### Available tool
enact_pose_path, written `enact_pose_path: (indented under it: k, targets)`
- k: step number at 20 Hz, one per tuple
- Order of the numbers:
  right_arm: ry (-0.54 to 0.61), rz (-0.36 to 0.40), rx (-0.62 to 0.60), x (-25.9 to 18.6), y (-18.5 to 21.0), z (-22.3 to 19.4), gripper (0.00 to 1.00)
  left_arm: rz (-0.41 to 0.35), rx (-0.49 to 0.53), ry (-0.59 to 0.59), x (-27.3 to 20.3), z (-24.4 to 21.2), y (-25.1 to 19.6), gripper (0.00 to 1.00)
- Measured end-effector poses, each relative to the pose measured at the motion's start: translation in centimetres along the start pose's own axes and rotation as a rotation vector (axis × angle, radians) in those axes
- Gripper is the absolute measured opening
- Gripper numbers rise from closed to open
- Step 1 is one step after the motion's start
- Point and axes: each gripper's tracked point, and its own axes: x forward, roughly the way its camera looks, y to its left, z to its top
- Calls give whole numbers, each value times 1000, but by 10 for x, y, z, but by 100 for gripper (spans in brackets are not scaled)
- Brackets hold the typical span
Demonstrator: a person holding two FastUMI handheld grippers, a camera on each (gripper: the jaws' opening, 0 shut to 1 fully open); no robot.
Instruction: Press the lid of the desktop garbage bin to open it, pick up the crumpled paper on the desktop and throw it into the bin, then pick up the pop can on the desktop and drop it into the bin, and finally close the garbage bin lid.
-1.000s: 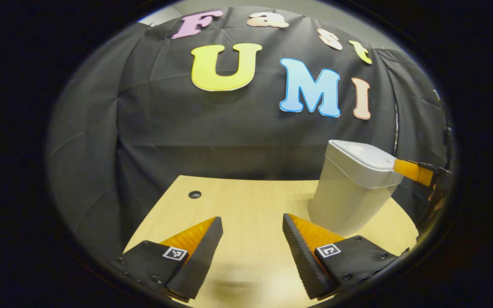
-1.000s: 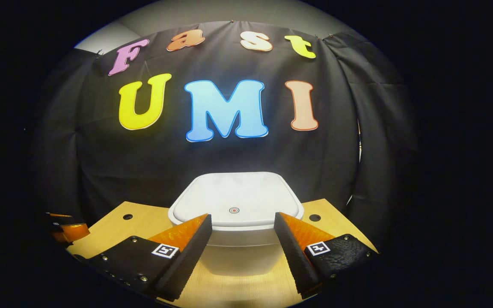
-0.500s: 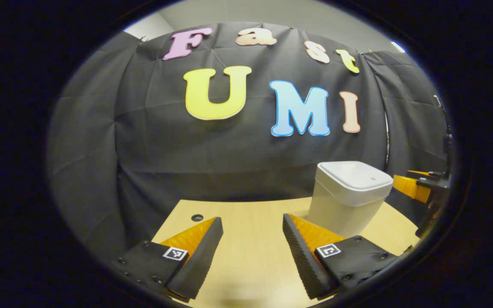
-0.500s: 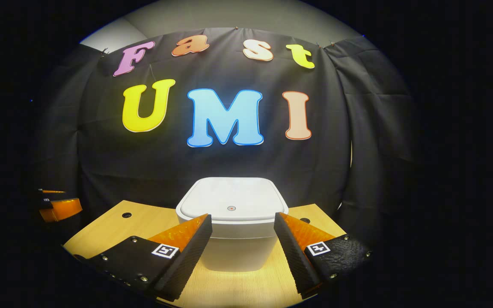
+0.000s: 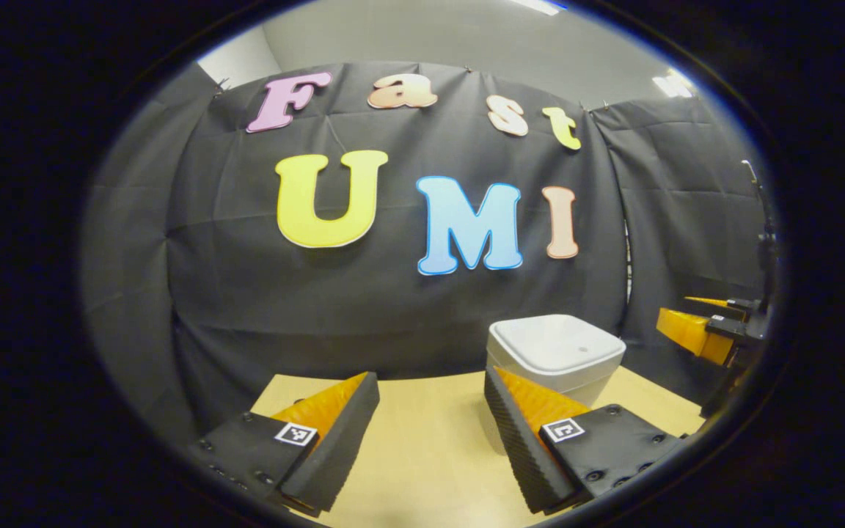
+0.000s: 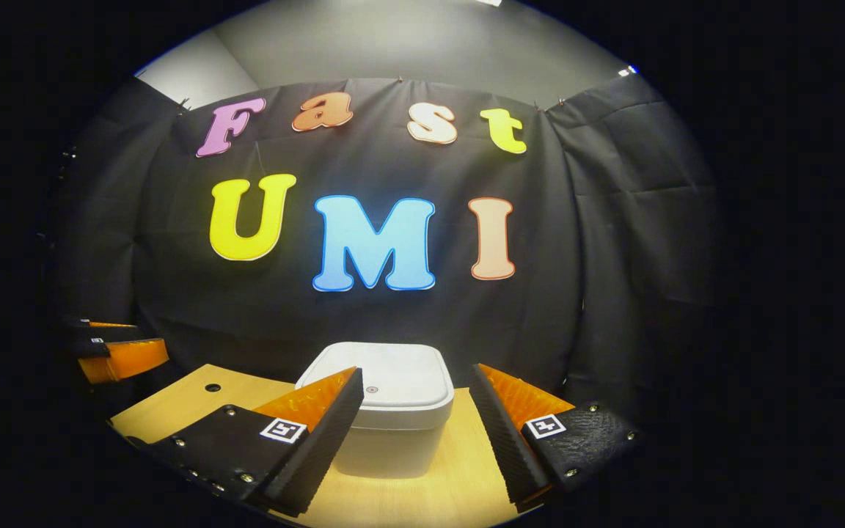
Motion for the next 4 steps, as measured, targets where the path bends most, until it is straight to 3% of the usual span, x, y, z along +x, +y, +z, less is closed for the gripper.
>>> enact_pose_path:
  k: [4]
  targets:
    - [-25,33,16,-5,-58,2,93,30,-5,-16,6,2,-73,100]
